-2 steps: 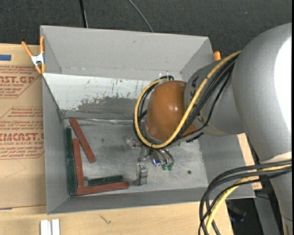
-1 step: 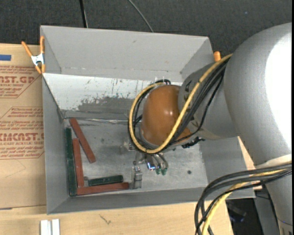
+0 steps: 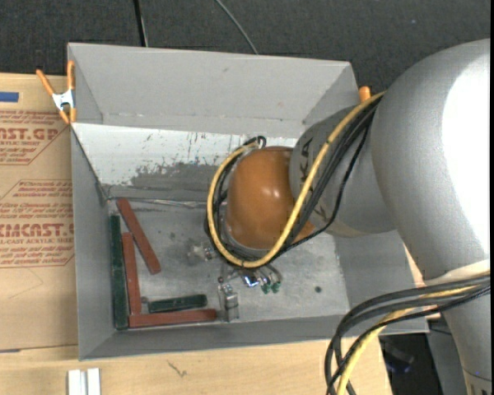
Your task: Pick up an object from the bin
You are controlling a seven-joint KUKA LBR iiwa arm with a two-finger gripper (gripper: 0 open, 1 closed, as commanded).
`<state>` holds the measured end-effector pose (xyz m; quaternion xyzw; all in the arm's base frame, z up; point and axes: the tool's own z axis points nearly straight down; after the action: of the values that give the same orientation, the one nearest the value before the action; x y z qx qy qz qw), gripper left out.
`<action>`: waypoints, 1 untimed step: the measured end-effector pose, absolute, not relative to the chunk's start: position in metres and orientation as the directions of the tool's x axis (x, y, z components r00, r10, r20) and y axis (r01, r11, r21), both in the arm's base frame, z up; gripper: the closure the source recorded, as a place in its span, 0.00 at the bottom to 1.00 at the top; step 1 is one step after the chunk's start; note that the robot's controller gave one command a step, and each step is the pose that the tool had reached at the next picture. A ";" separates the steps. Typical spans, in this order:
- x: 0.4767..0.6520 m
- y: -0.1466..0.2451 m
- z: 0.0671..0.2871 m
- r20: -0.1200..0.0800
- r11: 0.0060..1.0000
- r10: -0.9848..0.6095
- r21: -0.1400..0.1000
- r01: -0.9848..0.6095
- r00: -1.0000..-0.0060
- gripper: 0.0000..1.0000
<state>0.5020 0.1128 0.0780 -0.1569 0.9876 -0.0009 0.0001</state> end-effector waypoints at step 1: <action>0.493 0.149 0.071 -0.002 0.984 0.180 0.000 0.180 -0.984 1.00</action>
Offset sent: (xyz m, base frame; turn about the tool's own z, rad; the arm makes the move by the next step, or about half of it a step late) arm 0.0000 0.0000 0.0000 0.0000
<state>0.4926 0.1485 0.0706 0.0904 0.9959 -0.0001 0.0010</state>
